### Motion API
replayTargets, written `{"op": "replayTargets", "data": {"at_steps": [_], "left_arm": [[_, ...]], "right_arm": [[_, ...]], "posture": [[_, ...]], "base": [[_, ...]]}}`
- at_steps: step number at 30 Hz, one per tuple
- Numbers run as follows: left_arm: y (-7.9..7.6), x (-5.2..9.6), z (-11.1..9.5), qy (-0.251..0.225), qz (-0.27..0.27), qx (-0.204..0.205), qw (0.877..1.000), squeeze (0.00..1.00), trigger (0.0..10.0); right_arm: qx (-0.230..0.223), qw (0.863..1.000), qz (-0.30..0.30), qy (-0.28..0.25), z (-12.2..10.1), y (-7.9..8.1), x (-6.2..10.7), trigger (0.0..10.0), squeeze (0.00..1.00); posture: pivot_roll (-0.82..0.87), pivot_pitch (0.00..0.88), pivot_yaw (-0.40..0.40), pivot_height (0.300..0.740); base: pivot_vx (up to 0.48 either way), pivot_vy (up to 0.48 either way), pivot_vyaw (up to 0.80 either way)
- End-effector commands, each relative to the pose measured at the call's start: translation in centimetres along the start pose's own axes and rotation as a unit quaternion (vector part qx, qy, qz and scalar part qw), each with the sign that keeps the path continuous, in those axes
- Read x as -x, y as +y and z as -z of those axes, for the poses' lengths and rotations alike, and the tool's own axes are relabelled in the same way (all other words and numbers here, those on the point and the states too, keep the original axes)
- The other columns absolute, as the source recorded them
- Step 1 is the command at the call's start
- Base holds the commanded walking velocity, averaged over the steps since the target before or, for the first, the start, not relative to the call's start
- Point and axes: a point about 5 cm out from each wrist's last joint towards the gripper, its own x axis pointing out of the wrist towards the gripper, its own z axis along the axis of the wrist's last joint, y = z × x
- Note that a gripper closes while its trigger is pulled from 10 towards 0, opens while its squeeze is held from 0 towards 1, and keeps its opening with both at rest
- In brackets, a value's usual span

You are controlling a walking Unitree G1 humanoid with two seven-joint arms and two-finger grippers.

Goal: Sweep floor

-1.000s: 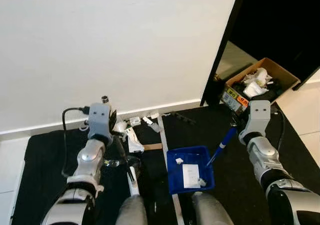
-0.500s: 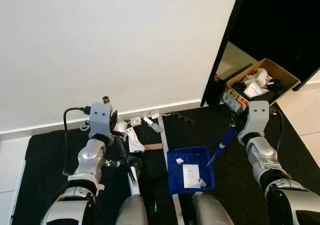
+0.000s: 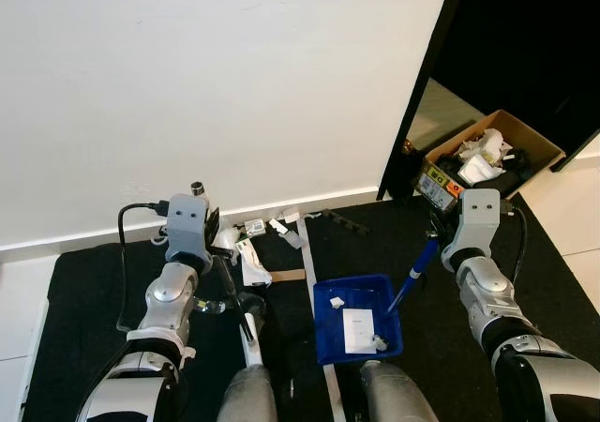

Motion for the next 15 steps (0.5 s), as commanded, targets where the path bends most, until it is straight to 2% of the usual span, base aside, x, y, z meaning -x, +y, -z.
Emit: {"op": "replayTargets", "data": {"at_steps": [1,6,15], "left_arm": [[-0.04,0.64,1.07,0.023,-0.001,0.002,1.0,0.0,10.0],[-0.21,0.44,0.77,0.012,-0.01,0.02,1.0,0.0,10.0],[-0.59,0.68,1.11,0.017,-0.003,0.023,1.0,0.0,10.0]], "right_arm": [[-0.011,1.0,0.001,0.007,0.65,0.3,0.3,10.0,0.0],[-0.008,1.0,-0.003,0.007,0.56,0.28,0.24,10.0,0.0],[-0.007,1.0,-0.007,0.008,0.73,0.67,0.3,10.0,0.0]], "posture": [[0.07,0.0,-0.026,0.74],[0.07,0.0,-0.031,0.74],[0.06,0.001,-0.016,0.74]], "base": [[0.0,0.0,0.0],[0.0,0.0,0.0],[0.0,0.0,0.0]]}}
